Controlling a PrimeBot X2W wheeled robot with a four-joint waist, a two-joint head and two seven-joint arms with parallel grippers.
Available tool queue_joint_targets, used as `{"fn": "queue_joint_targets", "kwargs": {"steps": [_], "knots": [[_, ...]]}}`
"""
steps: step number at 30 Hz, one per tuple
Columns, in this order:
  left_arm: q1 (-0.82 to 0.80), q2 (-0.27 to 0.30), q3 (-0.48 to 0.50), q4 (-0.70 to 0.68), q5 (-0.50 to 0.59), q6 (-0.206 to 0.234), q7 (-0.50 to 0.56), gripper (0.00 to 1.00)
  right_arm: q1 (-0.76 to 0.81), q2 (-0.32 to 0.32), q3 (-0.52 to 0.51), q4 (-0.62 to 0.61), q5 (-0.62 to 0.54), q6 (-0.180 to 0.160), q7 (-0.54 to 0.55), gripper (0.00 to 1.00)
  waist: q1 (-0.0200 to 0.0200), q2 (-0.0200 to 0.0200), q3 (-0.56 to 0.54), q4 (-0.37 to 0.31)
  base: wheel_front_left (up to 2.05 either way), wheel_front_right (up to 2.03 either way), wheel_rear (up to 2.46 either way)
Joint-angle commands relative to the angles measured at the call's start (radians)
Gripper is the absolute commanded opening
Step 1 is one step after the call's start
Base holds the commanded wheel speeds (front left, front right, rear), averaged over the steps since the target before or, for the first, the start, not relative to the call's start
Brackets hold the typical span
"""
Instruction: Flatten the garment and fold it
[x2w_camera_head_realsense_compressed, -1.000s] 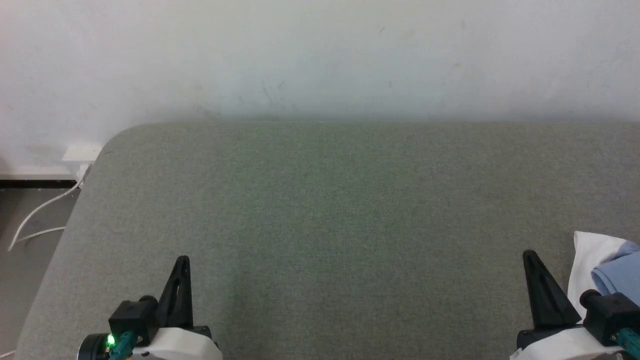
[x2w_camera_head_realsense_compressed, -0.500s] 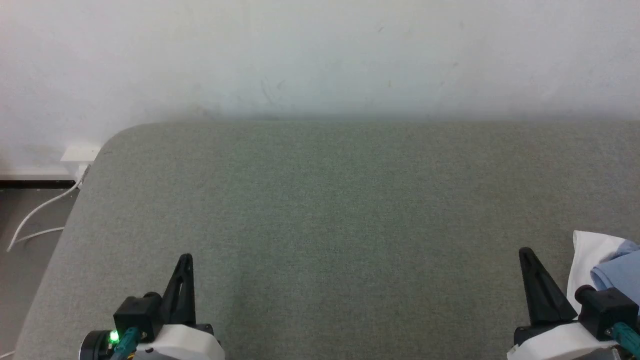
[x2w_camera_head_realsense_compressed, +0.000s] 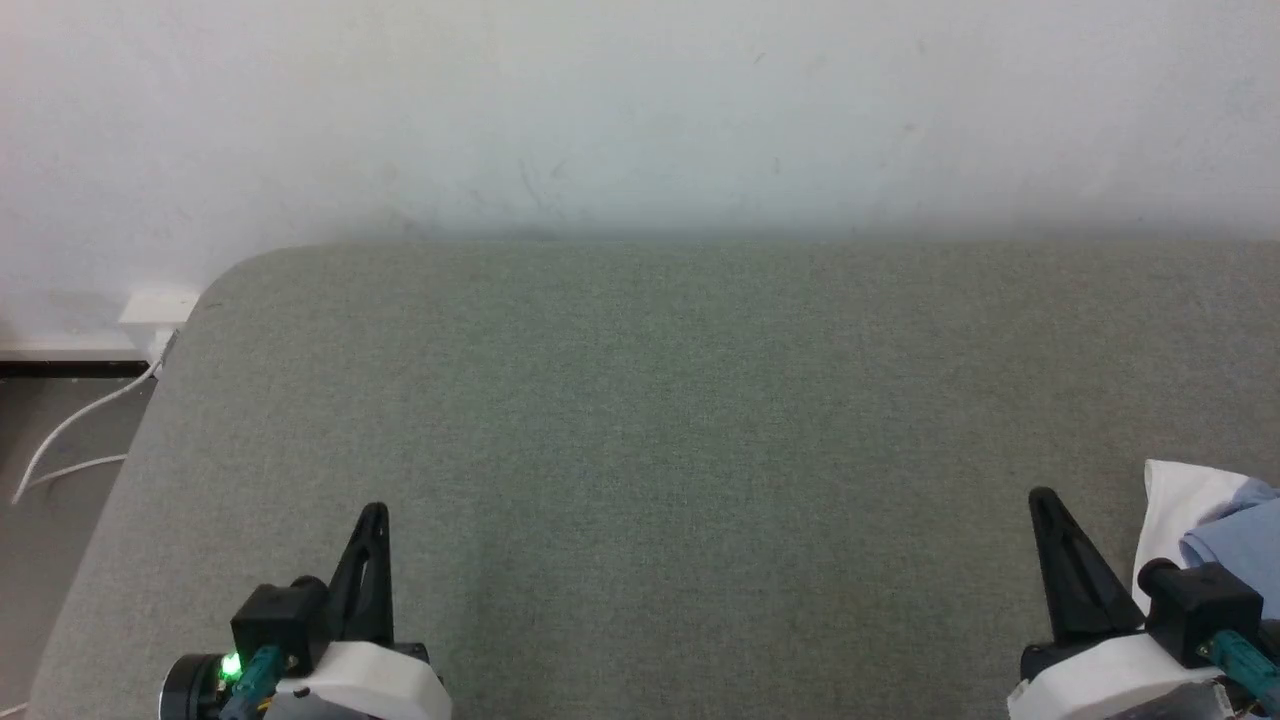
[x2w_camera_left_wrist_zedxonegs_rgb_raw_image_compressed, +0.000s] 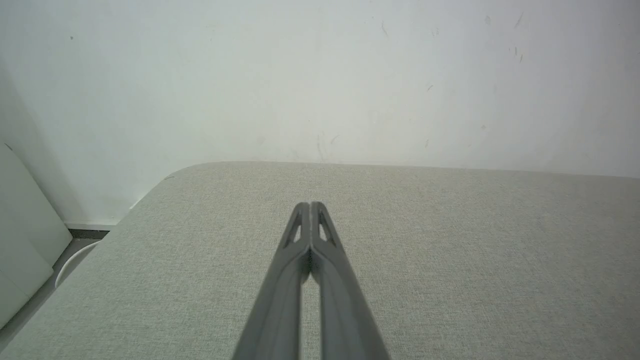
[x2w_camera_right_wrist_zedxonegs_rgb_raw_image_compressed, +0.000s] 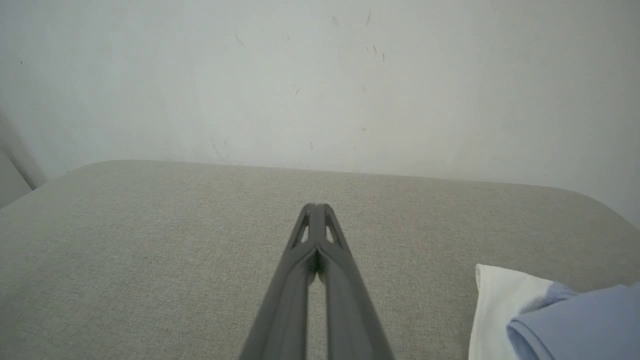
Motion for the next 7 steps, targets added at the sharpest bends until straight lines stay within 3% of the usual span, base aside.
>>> {"fn": "queue_joint_targets", "kwargs": {"steps": [1,7], "knots": [[-0.015,-0.005,0.007,-0.007,0.014,-0.008,0.01,0.0,-0.02,0.001,0.003,0.005,-0.011,-0.001,0.006,0.0,0.0,0.0,0.0,0.0,0.0,0.0,0.0],[-0.018,-0.01,0.011,-0.013,0.024,-0.01,0.022,0.0,-0.029,0.002,0.006,0.01,-0.016,-0.001,0.011,0.0,0.0,0.0,0.001,-0.001,0.0,0.0,0.0]]}}
